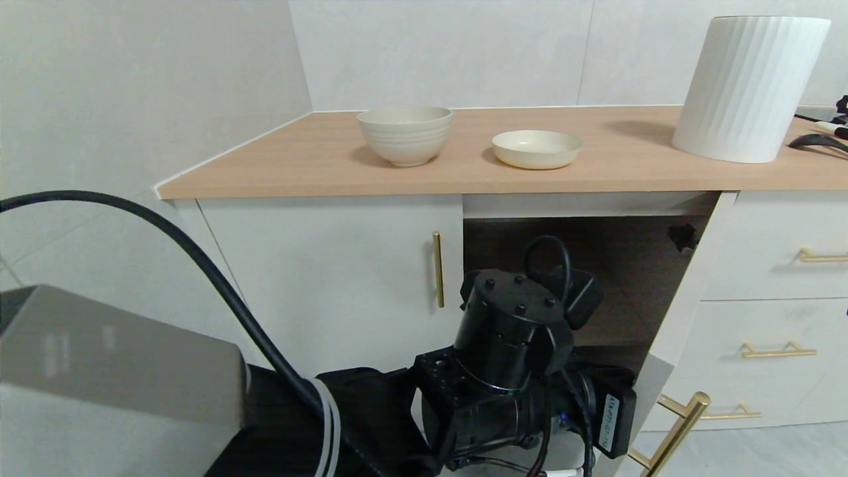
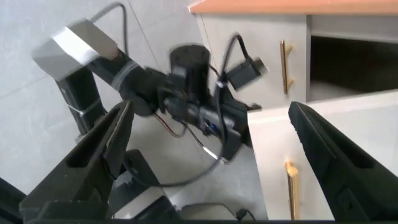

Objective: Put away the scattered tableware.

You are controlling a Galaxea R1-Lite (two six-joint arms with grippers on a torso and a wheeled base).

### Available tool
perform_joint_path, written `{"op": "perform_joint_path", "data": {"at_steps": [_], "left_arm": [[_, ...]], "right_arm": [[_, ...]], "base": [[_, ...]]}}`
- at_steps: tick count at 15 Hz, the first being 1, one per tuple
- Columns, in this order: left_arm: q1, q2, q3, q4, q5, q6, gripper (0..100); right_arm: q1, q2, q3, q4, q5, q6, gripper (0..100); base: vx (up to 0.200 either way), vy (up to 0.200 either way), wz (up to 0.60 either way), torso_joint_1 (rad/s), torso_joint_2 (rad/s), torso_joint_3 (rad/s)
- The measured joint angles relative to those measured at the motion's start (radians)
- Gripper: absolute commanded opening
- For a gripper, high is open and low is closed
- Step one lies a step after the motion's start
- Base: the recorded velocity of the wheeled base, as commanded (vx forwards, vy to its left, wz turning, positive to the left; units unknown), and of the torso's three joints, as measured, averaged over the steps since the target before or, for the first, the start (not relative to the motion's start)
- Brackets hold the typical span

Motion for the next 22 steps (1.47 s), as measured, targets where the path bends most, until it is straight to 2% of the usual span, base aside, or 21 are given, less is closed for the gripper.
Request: {"op": "perform_joint_path", "data": {"at_steps": [2, 6, 9, 13, 16, 22], "left_arm": [[-0.007, 0.011, -0.008, -0.004, 0.007, 0.0, 0], [-0.012, 0.015, 0.041, -0.011, 0.086, 0.002, 0], [-0.001, -0.009, 0.105, -0.01, 0.087, 0.012, 0], [0.011, -0.05, 0.146, -0.011, 0.087, 0.025, 0], [0.016, -0.035, 0.122, -0.011, 0.093, 0.024, 0], [0.027, 0.048, 0.005, 0.0, 0.094, 0.025, 0]], "right_arm": [[0.0, -0.004, 0.0, 0.001, 0.001, 0.0, 100], [0.0, -0.001, 0.01, 0.017, 0.0, 0.0, 100], [0.0, 0.002, 0.014, 0.023, 0.001, 0.0, 100], [0.0, 0.006, 0.021, 0.023, 0.002, 0.0, 100], [0.0, 0.008, 0.022, 0.023, 0.002, 0.0, 100], [0.0, 0.007, 0.026, 0.023, 0.002, 0.0, 100]], "base": [[0.0, 0.0, 0.0, 0.0, 0.0, 0.0], [0.0, 0.0, 0.0, 0.0, 0.0, 0.0], [0.0, 0.0, 0.0, 0.0, 0.0, 0.0], [0.0, 0.0, 0.0, 0.0, 0.0, 0.0], [-0.2, 0.0, 0.0, 0.004, 0.0, 0.001], [0.0, 0.0, 0.0, 0.0, 0.0, 0.0]]}}
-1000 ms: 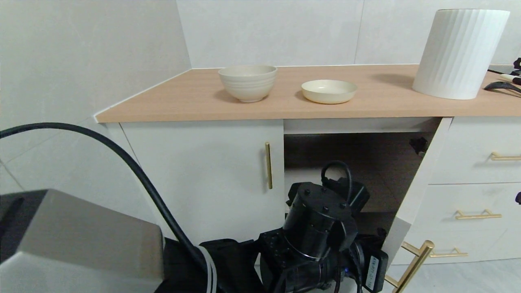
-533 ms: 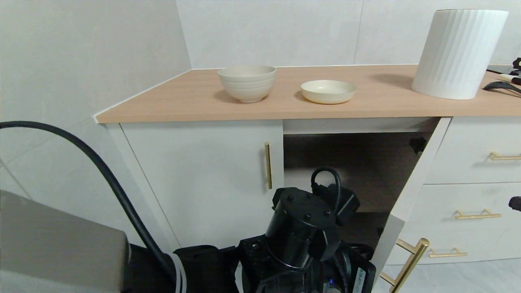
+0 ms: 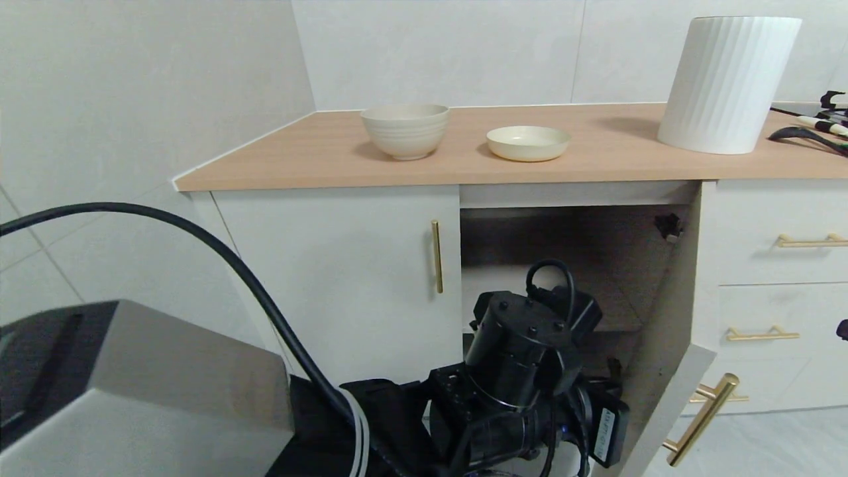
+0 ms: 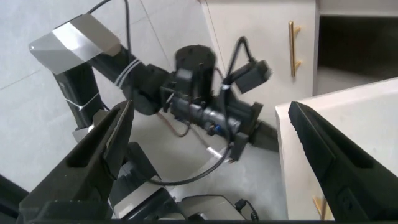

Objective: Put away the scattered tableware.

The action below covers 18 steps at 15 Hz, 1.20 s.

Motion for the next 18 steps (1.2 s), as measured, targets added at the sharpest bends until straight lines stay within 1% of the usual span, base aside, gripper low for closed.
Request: {"op": "perform_joint_path", "data": {"at_steps": [2, 4, 5, 6, 7, 8, 9, 10, 11, 13, 15, 16, 17, 18], "left_arm": [[-0.005, 0.021, -0.053, 0.016, -0.001, 0.0, 0], [-0.019, 0.037, -0.106, 0.064, -0.004, -0.002, 0], [-0.033, 0.044, -0.142, 0.099, -0.005, -0.008, 0], [-0.055, 0.049, -0.181, 0.137, -0.012, -0.024, 0], [-0.086, 0.05, -0.213, 0.159, -0.031, -0.059, 0], [-0.111, 0.049, -0.236, 0.164, -0.05, -0.107, 0], [-0.122, 0.042, -0.246, 0.166, -0.082, -0.152, 0], [-0.126, 0.034, -0.251, 0.168, -0.096, -0.173, 0], [-0.124, 0.026, -0.252, 0.169, -0.097, -0.18, 0], [-0.094, -0.013, -0.213, 0.169, -0.088, -0.183, 0], [-0.022, -0.085, -0.125, 0.169, -0.084, -0.18, 0], [0.027, -0.123, -0.075, 0.169, -0.084, -0.167, 0], [0.079, -0.158, -0.027, 0.17, -0.084, -0.143, 0], [0.139, -0.2, 0.026, 0.17, -0.083, -0.109, 0]], "right_arm": [[0.0, 0.0, -0.003, 0.0, 0.0, 0.0, 100], [0.0, -0.003, -0.004, -0.001, 0.0, 0.0, 100], [0.0, -0.005, -0.006, -0.002, 0.0, 0.0, 100], [0.0, -0.006, -0.007, -0.002, 0.001, 0.0, 100], [0.0, -0.008, -0.008, -0.002, 0.001, 0.0, 100], [0.0, -0.011, -0.009, -0.002, 0.001, 0.0, 100], [0.0, -0.013, -0.009, -0.002, 0.004, 0.0, 100], [0.0, -0.013, -0.009, -0.002, 0.007, 0.0, 100], [0.0, -0.013, -0.01, -0.002, 0.008, 0.0, 100], [0.0, -0.009, -0.012, -0.002, 0.008, 0.001, 100], [-0.001, 0.018, -0.013, -0.002, 0.005, 0.002, 100], [-0.004, 0.041, -0.016, -0.001, 0.003, 0.002, 100], [-0.008, 0.068, -0.023, -0.002, 0.002, 0.003, 100], [-0.013, 0.106, -0.033, -0.002, 0.002, 0.003, 100]], "base": [[0.0, 0.0, 0.0, 0.0, 0.0, 0.0], [0.0, 0.0, 0.0, 0.0, 0.0, 0.0], [0.0, 0.0, 0.0, 0.0, 0.0, 0.0], [0.0, 0.0, 0.0, 0.0, 0.0, 0.0], [0.0, 0.0, 0.0, 0.0, 0.0, 0.0], [0.0, 0.0, 0.0, 0.0, 0.0, 0.0], [0.0, 0.0, 0.0, 0.0, 0.0, 0.0], [0.0, 0.0, 0.0, 0.0, 0.0, 0.0], [0.0, 0.0, 0.0, 0.0, 0.0, 0.0], [0.0, 0.0, 0.0, 0.0, 0.0, 0.0], [0.0, 0.0, 0.0, 0.0, 0.0, 0.0], [0.0, 0.0, 0.0, 0.0, 0.0, 0.0], [0.0, 0.0, 0.0, 0.0, 0.0, 0.0], [0.0, 0.0, 0.0, 0.0, 0.0, 0.0]]}}
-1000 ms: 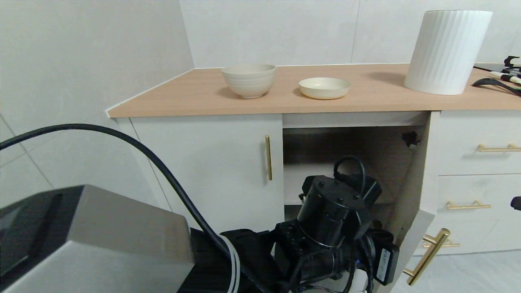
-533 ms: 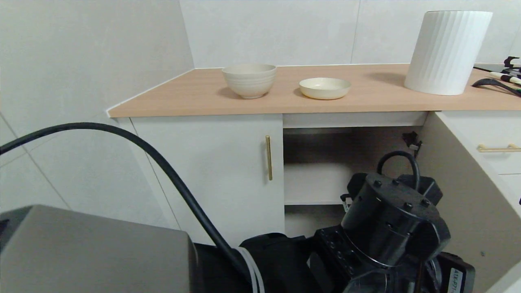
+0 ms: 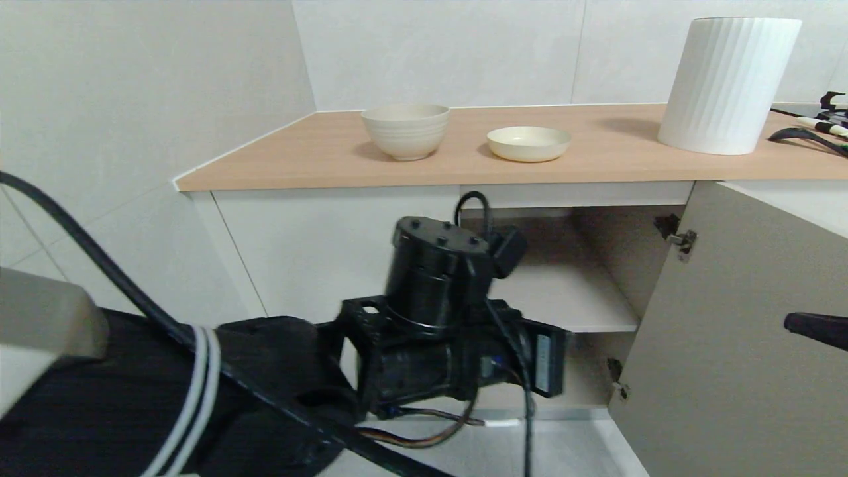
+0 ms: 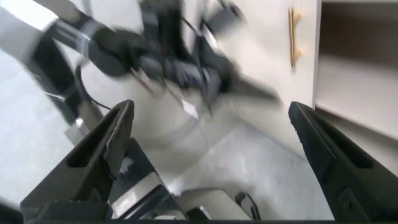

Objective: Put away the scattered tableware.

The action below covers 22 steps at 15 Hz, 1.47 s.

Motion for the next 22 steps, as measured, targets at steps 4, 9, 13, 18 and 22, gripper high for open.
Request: {"op": "perform_joint_path", "data": {"at_steps": [4, 9, 13, 18, 22], "left_arm": [[0.189, -0.155, 0.179, 0.0, -0.001, 0.089, 100], [0.333, -0.3, 0.322, -0.002, -0.001, 0.265, 100], [0.402, -0.391, 0.338, 0.03, 0.054, 0.34, 100], [0.408, -0.455, 0.257, 0.149, 0.059, 0.286, 100], [0.415, -0.472, 0.246, 0.154, 0.059, 0.285, 100]], "right_arm": [[-0.043, 0.197, -0.086, -0.008, 0.005, -0.004, 100], [-0.056, 0.416, -0.236, -0.038, 0.019, -0.107, 100], [-0.056, 0.512, -0.282, 0.009, -0.115, -0.109, 100], [-0.005, 0.552, -0.32, 0.025, -0.259, -0.107, 100], [0.009, 0.556, -0.323, 0.025, -0.261, -0.103, 100]], "base": [[0.0, 0.0, 0.0, 0.0, 0.0, 0.0], [0.0, 0.0, 0.0, 0.0, 0.0, 0.0], [0.0, 0.0, 0.0, 0.0, 0.0, 0.0], [0.0, 0.0, 0.0, 0.0, 0.0, 0.0], [0.1, 0.0, 0.0, 0.001, 0.0, 0.002]]}}
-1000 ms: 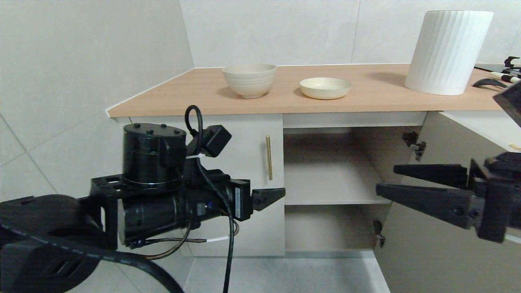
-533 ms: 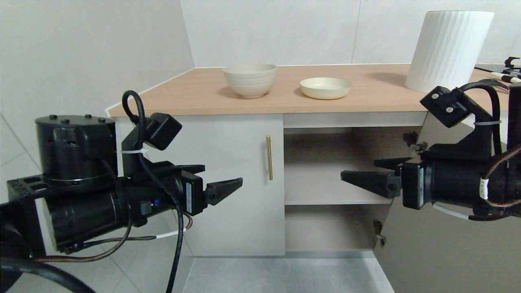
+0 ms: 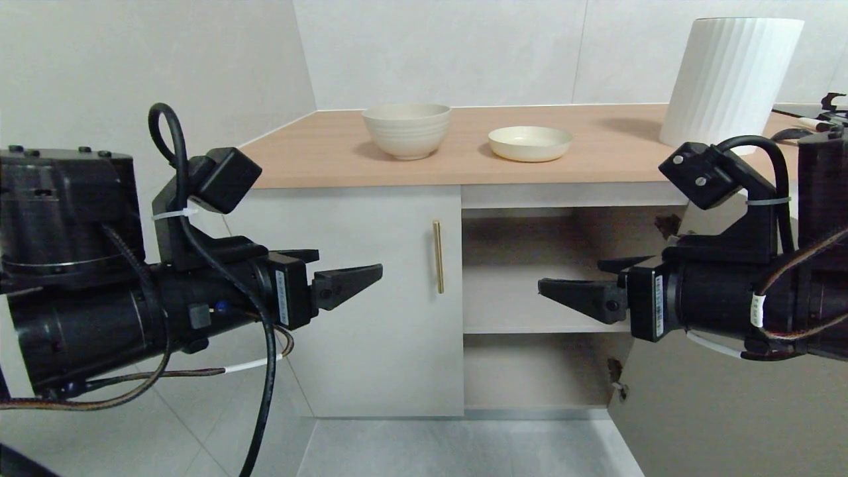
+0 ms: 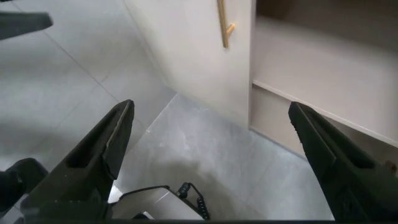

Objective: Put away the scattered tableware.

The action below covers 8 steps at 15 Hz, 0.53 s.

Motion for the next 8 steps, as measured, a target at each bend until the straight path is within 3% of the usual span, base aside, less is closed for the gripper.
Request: {"op": "perform_joint_path", "data": {"at_steps": [7, 8], "left_arm": [[0.012, -0.021, -0.021, 0.057, 0.0, 0.0, 100], [0.012, -0.024, -0.022, 0.058, -0.001, 0.0, 100]], "right_arm": [[0.004, 0.001, 0.002, 0.0, -0.001, 0.01, 100], [0.003, 0.001, 0.002, -0.001, 0.001, 0.013, 100]], "base": [[0.2, 0.0, 0.0, 0.004, 0.0, 0.0], [0.0, 0.0, 0.0, 0.0, 0.0, 0.0]]}}
